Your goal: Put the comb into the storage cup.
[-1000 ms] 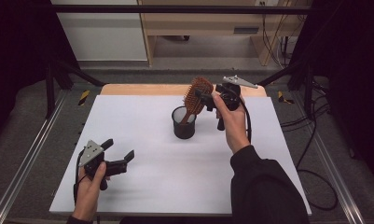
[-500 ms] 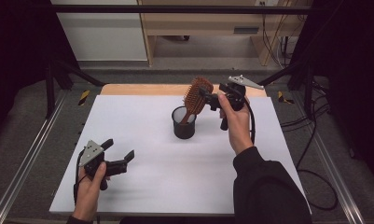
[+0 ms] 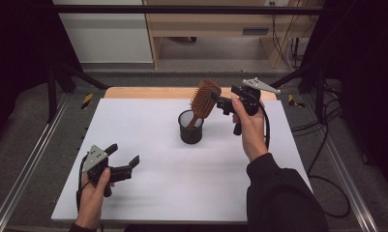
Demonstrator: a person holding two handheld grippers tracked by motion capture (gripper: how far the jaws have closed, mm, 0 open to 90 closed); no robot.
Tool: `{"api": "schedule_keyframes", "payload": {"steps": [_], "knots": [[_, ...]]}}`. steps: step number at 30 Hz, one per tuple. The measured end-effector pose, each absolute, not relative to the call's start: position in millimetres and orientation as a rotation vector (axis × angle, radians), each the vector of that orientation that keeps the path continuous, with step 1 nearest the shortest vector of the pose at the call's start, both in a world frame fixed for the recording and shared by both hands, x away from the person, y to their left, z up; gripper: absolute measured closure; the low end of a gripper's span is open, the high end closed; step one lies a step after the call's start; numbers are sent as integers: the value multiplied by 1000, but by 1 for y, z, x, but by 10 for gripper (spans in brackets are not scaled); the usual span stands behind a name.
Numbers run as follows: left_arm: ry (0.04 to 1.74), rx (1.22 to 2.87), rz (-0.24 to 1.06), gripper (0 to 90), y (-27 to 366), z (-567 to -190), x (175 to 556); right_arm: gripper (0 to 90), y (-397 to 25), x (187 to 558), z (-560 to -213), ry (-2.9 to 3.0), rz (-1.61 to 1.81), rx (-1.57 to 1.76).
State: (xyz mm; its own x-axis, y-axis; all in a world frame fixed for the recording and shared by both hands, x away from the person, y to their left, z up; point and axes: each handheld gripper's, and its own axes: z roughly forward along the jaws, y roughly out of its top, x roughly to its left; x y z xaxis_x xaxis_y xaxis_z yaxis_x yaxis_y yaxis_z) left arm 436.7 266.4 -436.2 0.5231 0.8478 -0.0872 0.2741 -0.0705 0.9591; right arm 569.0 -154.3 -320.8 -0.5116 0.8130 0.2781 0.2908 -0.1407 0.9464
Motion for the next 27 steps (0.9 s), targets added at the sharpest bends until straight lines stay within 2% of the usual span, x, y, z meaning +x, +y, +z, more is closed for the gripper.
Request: {"api": "schedule_keyframes", "payload": {"steps": [11, 27], "knots": [[976, 1616, 627, 30, 267, -436, 436, 46, -169, 560, -312, 1681, 1697, 1187], [977, 1607, 635, 30, 269, -436, 436, 52, -197, 543, -308, 1628, 1623, 1156]]}}
